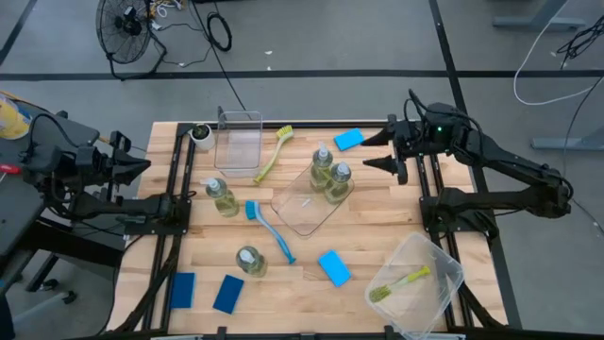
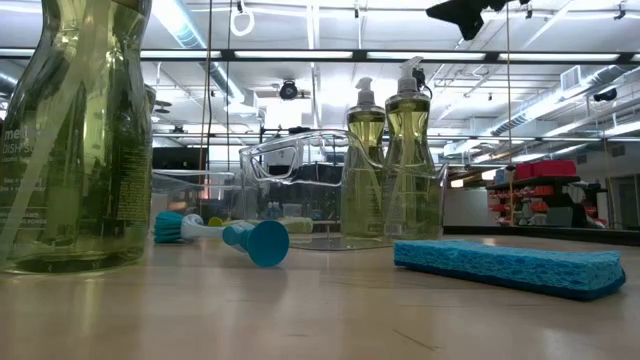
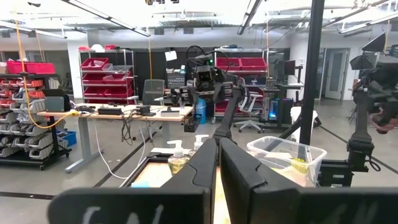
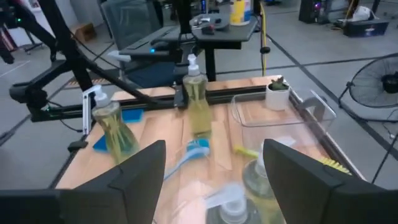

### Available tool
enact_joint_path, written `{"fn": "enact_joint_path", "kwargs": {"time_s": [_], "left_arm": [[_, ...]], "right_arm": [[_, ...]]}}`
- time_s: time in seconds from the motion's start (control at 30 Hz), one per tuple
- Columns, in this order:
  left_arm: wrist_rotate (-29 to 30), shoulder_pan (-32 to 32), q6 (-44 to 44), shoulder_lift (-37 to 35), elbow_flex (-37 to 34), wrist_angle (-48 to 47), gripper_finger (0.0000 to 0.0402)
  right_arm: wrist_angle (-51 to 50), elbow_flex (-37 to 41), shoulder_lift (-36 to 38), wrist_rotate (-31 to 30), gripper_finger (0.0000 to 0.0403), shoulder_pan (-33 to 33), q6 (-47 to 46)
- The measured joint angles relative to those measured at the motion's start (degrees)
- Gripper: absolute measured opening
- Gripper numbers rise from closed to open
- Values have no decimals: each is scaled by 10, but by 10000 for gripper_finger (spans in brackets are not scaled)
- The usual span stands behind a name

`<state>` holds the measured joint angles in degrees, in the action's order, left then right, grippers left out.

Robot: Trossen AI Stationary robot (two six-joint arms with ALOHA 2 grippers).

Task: Pick & Place Kitchen Sink Supplies
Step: Put the blue sponge into the top transparent bin

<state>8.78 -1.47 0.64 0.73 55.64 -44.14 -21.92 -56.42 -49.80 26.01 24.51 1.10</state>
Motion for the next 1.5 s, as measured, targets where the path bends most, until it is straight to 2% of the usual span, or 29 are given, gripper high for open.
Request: {"fn": "enact_joint_path", "kwargs": {"time_s": [0.13,0.27,0.37,0.47,0.6,0.7,1.0,1.17,1.5], "left_arm": [[0,0,0,0,0,0,25],[1,0,0,0,0,0,25],[32,0,0,0,0,5,26],[41,0,0,0,0,5,26],[45,0,4,0,0,6,25],[70,0,15,0,0,9,26],[69,0,16,0,0,9,25],[69,0,15,0,0,9,26],[71,0,16,0,0,9,25]], "right_arm": [[0,0,0,-73,270,-8,-9],[0,0,0,-219,270,-8,-68],[0,0,-2,-314,270,-7,-118],[-11,0,-9,-354,270,1,-138],[-59,0,-24,-355,270,18,-147],[-88,0,-44,-354,270,36,-181],[-90,0,-116,-287,270,104,-210],[-91,-4,-136,-279,270,121,-208],[-183,-117,-215,-279,270,165,-186]]}}
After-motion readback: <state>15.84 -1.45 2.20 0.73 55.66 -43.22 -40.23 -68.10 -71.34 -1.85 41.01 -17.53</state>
